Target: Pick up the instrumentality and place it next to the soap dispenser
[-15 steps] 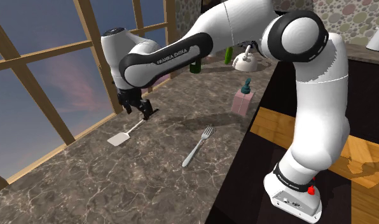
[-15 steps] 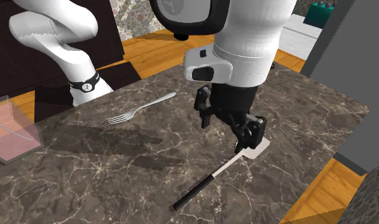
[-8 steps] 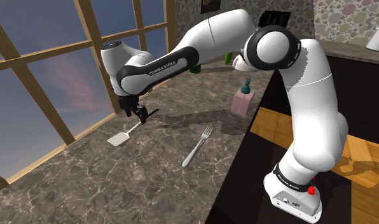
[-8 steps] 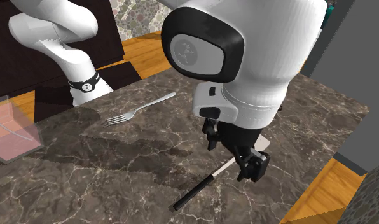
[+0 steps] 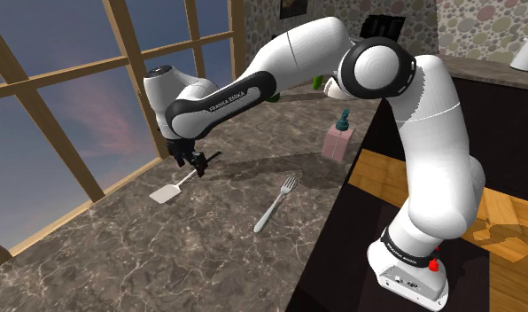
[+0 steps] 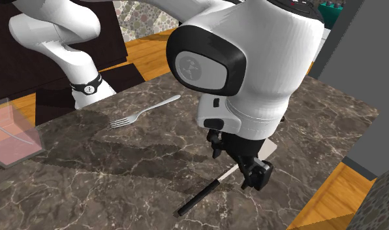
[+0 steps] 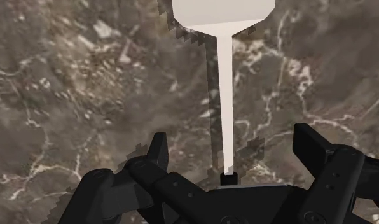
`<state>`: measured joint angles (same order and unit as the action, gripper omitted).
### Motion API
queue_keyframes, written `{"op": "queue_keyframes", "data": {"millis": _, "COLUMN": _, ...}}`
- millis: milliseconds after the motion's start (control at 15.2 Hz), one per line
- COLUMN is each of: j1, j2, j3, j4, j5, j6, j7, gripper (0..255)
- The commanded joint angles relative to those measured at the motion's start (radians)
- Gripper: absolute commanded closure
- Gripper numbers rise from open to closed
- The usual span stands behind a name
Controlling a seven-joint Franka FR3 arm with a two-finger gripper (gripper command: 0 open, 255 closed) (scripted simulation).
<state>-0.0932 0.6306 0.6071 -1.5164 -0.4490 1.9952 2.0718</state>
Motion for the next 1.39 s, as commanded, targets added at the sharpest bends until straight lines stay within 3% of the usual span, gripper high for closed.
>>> {"op": "queue_keyframes", "data": {"millis": 0, "j1": 0.000, "j2": 0.000, "j3": 0.000, "j4": 0.000, "j5": 0.000, "j6": 0.000, "j7": 0.000, "gripper": 0}}
{"op": "queue_keyframes", "data": {"millis": 132, "j1": 0.000, "j2": 0.000, "j3": 0.000, "j4": 0.000, "j5": 0.000, "j6": 0.000, "j7": 0.000, "gripper": 0}}
{"op": "queue_keyframes", "data": {"millis": 198, "j1": 0.000, "j2": 0.000, "j3": 0.000, "j4": 0.000, "j5": 0.000, "j6": 0.000, "j7": 0.000, "gripper": 255}}
{"op": "queue_keyframes", "data": {"millis": 792, "j1": 0.000, "j2": 0.000, "j3": 0.000, "j4": 0.000, "j5": 0.000, "j6": 0.000, "j7": 0.000, "gripper": 255}}
{"op": "queue_keyframes", "data": {"millis": 1320, "j1": -0.004, "j2": -0.039, "j3": 0.018, "j4": 0.049, "j5": 0.028, "j6": -0.081, "j7": -0.021, "gripper": 255}}
